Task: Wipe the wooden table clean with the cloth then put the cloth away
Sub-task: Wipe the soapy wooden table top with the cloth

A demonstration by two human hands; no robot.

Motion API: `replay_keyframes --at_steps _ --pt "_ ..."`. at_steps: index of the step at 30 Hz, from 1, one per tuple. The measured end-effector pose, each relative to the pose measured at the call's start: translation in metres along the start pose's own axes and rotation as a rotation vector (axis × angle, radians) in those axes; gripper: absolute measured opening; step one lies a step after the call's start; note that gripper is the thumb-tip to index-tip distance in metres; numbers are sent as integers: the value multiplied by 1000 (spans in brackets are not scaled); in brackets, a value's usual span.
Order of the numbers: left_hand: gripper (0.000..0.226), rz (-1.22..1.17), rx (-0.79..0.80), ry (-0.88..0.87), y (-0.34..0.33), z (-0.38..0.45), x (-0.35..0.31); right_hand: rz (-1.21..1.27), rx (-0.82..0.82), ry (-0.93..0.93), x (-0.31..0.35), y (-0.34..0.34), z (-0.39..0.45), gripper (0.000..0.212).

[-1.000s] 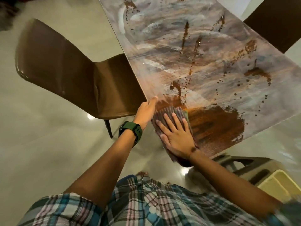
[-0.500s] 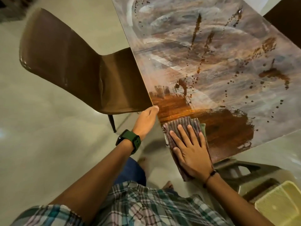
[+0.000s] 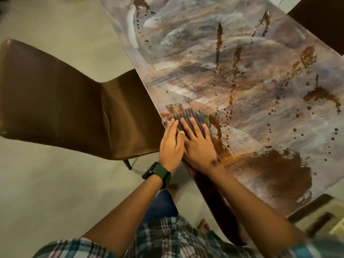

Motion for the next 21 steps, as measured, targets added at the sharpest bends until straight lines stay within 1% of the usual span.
replay_keyframes --at_steps 2,4,6,8,9,11,14,16,18,19,21 --pt "49 37 61 -30 -5 6 1 12 -38 -73 -9 -9 -71 56" --pt "56 59 131 -50 -12 11 3 -16 -33 -110 -15 -17 -131 55" --pt "58 49 167 -63 -17 13 -1 -28 -5 -131 -18 -19 -151 55" --pt "58 17 171 -72 -17 15 -4 -4 17 -123 -15 -17 -126 55" --pt "58 3 158 -62 -15 16 -4 5 -7 -106 -13 -13 -102 54" --pt "58 -27 112 -23 -8 19 -1 19 -11 -68 -13 -10 -36 53" --pt "59 -42 24 -10 7 20 1 -7 27 14 -8 10 76 58" --pt "60 -30 2 7 13 23 0 18 25 22 -14 25 133 52" --pt "60 -28 -7 3 12 27 -5 41 17 -41 -27 32 158 50" --pt "60 -39 -9 8 11 29 -7 40 15 -48 -30 32 157 50" --pt "60 -49 -32 14 9 33 -13 35 -4 -21 -28 25 122 51"
Point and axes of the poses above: each hand's wrist, its own z-axis towards the middle knuckle, its own y-axis out of the back of the hand, x = y × z, the point moved 7 cm from there along z, towards the middle knuckle, and after that the axes turned 2 degrees about y, right-handed, at the moved point
